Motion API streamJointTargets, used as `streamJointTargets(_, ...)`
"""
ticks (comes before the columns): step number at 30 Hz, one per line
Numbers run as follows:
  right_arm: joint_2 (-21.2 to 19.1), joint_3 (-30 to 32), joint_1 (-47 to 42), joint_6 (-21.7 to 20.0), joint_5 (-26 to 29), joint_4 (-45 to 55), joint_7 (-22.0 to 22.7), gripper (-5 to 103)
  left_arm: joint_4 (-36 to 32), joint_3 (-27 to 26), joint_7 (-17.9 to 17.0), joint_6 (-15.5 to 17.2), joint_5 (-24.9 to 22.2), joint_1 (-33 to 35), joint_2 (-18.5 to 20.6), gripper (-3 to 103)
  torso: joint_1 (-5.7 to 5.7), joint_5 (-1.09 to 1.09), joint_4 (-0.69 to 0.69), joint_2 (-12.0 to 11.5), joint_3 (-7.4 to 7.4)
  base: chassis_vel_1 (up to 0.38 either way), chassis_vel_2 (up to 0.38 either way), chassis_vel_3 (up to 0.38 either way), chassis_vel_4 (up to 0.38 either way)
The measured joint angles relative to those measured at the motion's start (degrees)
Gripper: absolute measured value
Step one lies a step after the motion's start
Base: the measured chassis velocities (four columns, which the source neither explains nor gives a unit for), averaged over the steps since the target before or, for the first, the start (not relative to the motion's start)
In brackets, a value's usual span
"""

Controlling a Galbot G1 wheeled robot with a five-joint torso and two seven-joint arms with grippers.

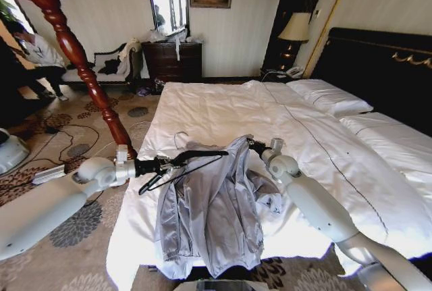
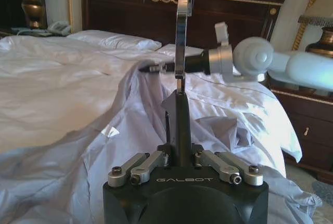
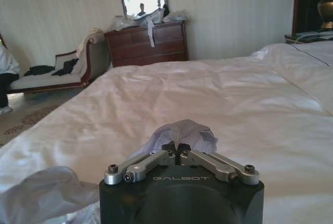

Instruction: Pick up the clothes from the bed and hang them on the clothes hanger.

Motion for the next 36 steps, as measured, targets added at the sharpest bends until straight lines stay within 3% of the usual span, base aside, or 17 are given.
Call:
streamJointTargets(14, -1.05, 1.22, -0.45, -0.30, 0.51, 4.19, 0.29, 0, 3.06, 7.06, -3.32, 0.42, 2.16, -4.11, -4.85, 15, 0.00, 0.00, -0.01, 0.00, 0.00, 0.000, 0.000, 0.000, 0.000)
streamJointTargets(20, -1.43, 1.44, -1.59, -0.41, 0.66, 5.44, 0.34, 0, 4.30, 11.68, -4.23, 0.48, 1.67, -8.69, -7.00, 15, 0.00, 0.01, -0.02, 0.00, 0.00, 0.000, 0.000, 0.000, 0.000)
streamJointTargets(36, -1.30, 2.06, -1.65, -0.56, 1.67, 6.36, 0.83, 0, 8.33, 17.77, -7.94, 2.32, 0.88, -13.57, -12.54, 15, 0.00, 0.00, 0.00, 0.00, 0.00, 0.000, 0.000, 0.000, 0.000)
